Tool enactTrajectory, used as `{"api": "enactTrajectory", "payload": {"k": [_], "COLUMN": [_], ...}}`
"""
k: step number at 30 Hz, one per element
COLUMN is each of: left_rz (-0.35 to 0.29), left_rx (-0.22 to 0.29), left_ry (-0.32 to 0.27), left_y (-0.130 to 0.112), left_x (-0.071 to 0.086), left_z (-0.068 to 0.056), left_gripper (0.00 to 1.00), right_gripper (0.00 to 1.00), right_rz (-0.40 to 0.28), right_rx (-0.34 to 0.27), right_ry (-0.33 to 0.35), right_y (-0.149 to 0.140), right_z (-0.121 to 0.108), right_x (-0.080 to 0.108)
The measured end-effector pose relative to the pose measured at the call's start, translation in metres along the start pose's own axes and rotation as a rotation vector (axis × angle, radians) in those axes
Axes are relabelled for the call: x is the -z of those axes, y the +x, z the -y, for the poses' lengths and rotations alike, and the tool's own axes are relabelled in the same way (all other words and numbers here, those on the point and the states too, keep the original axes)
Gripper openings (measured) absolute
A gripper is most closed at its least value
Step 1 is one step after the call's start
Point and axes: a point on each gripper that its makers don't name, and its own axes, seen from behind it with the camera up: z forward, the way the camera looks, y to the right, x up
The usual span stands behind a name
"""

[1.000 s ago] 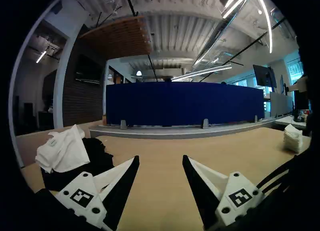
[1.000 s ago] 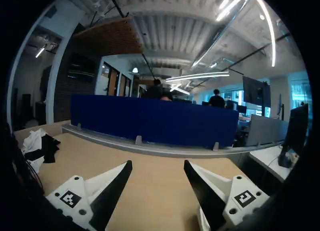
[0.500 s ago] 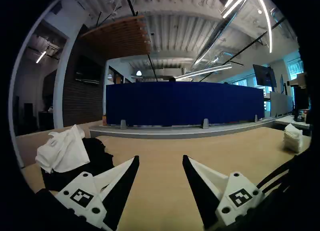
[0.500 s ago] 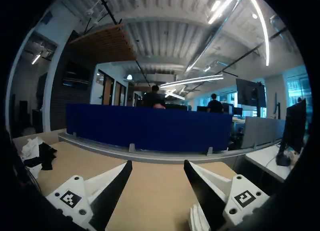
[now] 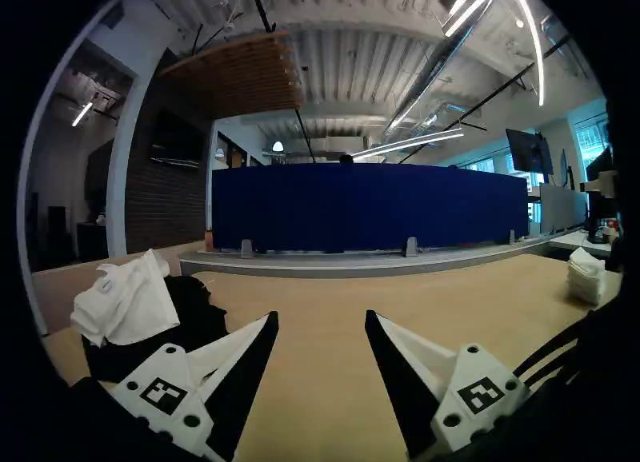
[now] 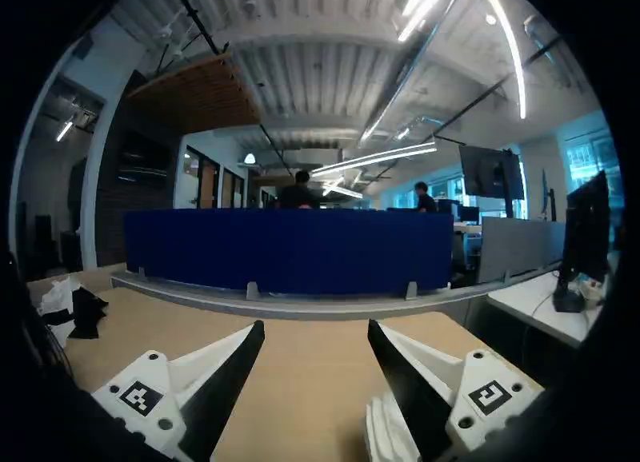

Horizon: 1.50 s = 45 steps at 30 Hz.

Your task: Fold towel

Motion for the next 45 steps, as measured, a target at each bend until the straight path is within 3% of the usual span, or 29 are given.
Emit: {"api": "enactTrajectory", "payload": {"k": [12, 27, 39, 45], "left_rz": [0.0, 0.0, 0.0, 0.0], "left_rx": [0.0, 0.0, 0.0, 0.0], "left_ry": [0.0, 0.0, 0.0, 0.0], "left_y": [0.0, 0.0, 0.0, 0.0], "left_x": [0.001, 0.0, 0.002, 0.002], "left_z": [0.0, 0.0, 0.0, 0.0], "left_gripper": [0.8, 0.8, 0.8, 0.8], "right_gripper": [1.0, 1.0, 1.0, 1.0], "right_rz": [-0.014, 0.03, 0.019, 0.023], "right_rx": [-0.007, -0.026, -0.05, -0.032], "right_ry": [0.006, -0.001, -0.001, -0.016], "right_y": [-0.044, -0.114, -0.125, -0.127], "right_z": [-0.006, -0.014, -0.012, -0.012], "right_x": [-0.008, -0.015, -0.016, -0.017]}}
